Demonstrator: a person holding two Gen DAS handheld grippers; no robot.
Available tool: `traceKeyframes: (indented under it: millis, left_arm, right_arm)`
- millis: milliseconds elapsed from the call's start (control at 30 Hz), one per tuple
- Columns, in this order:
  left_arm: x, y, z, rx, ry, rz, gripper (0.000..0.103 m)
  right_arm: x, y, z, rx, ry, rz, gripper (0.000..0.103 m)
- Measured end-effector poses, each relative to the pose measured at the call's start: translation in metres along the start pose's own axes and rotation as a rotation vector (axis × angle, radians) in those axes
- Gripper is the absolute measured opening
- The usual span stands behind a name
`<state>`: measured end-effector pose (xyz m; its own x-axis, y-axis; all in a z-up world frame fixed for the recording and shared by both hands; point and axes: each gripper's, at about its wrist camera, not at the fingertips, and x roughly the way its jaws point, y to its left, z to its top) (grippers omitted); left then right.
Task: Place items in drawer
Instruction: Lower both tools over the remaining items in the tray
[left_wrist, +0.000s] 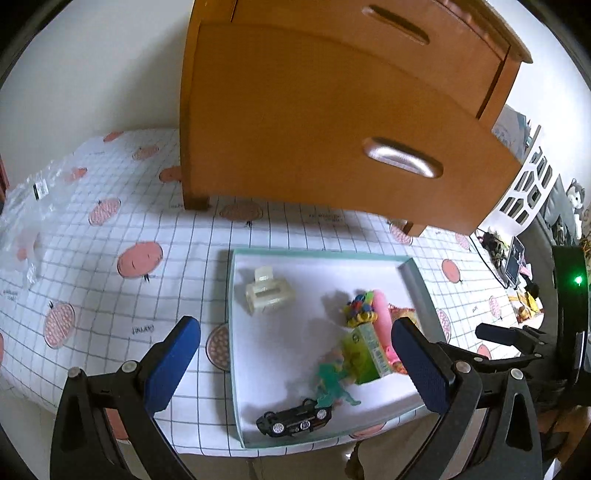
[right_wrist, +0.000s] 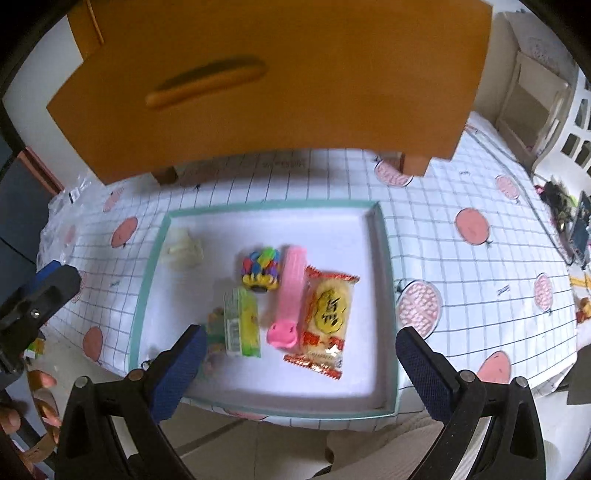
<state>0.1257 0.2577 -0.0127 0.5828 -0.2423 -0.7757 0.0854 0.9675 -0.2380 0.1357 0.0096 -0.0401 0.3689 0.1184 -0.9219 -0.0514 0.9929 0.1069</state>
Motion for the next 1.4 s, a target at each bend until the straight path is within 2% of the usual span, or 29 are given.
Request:
traceKeyframes:
  millis: [200, 333, 500, 700, 900, 1000, 1233, 1267, 1300, 1367, 1400]
  left_arm:
    - [0.018, 0.004, -0.015, 0.021, 0.094, 0.02, 0.103]
    - [0.025, 0.002, -0.026, 0.076, 0.144, 0.034, 0.103]
    - [0.029, 0.003, -0.038, 0.109, 0.185, 0.039, 0.103]
    - [0.033, 0.001, -0.051, 0.145, 0.217, 0.01, 0.103]
    - [0.036, -0.008, -0.061, 0.214, 0.236, -0.019, 0.102]
    - [0.039, -0.011, -0.065, 0.236, 0.247, -0.031, 0.097]
    - [0.047, -0.017, -0.07, 0.254, 0.275, -0.045, 0.097]
    - [0.049, -0.017, -0.07, 0.258, 0.278, -0.043, 0.095]
    - [0.05, -0.018, -0.07, 0.261, 0.28, -0.043, 0.086]
    - [0.054, -0.019, -0.07, 0.26, 0.296, -0.051, 0.078]
    - [0.056, -0.019, -0.07, 0.258, 0.304, -0.053, 0.078]
  right_arm:
    - [0.01, 0.006, -0.002, 0.006, 0.041, 0.038, 0.103]
    - [0.017, 0.011, -0.002, -0.002, 0.073, 0.039, 0.103]
    - [0.025, 0.012, -0.001, 0.01, 0.094, 0.049, 0.103]
    - [0.035, 0.017, 0.002, -0.001, 0.117, 0.037, 0.102]
    - [0.047, 0.021, 0.003, -0.012, 0.146, 0.031, 0.089]
    - [0.052, 0.022, 0.003, -0.009, 0.155, 0.033, 0.086]
    - [0.061, 0.028, 0.004, -0.014, 0.165, 0.055, 0.077]
    - [0.062, 0.029, 0.004, -0.016, 0.169, 0.056, 0.076]
    - [0.064, 0.03, 0.004, -0.019, 0.171, 0.056, 0.075]
    - [0.067, 0.033, 0.004, -0.028, 0.174, 0.06, 0.075]
    - [0.068, 0.034, 0.003, -0.034, 0.177, 0.063, 0.074]
